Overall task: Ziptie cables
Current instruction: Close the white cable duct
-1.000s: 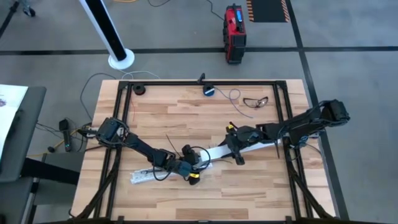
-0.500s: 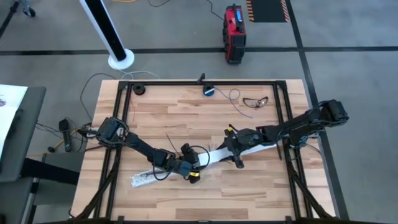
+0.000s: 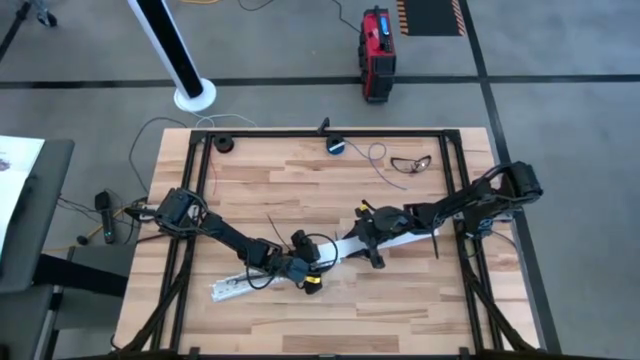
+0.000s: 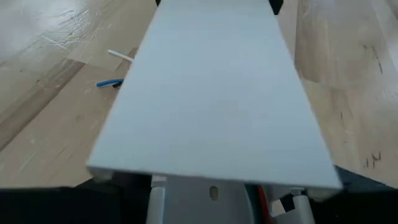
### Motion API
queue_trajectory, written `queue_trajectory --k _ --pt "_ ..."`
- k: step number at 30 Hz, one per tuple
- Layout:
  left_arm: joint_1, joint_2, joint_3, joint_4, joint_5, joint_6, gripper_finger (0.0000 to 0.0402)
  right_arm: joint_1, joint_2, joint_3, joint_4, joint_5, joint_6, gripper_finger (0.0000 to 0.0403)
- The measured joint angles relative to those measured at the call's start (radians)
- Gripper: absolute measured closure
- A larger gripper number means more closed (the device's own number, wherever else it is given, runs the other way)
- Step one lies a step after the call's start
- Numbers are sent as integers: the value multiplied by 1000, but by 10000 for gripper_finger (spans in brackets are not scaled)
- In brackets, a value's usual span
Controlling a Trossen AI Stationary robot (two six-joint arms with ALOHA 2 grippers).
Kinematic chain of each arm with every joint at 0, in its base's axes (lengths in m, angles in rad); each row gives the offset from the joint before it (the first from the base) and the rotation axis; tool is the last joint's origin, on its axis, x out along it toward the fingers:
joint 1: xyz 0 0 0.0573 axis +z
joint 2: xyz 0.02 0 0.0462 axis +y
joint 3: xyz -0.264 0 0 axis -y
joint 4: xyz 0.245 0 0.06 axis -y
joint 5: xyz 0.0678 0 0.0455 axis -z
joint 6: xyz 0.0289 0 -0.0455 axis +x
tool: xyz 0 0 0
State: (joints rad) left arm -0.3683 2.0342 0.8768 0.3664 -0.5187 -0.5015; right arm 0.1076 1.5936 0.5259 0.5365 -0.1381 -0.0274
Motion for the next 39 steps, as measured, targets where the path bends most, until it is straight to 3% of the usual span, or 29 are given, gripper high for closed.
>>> queue_trajectory --k 17,39 --pt "-12 0 0 -14 2 14 139 -13 0 0 -76 -23 -35 181" --pt "-11 0 0 -14 0 59 139 -40 0 0 -40 -73 -89 181"
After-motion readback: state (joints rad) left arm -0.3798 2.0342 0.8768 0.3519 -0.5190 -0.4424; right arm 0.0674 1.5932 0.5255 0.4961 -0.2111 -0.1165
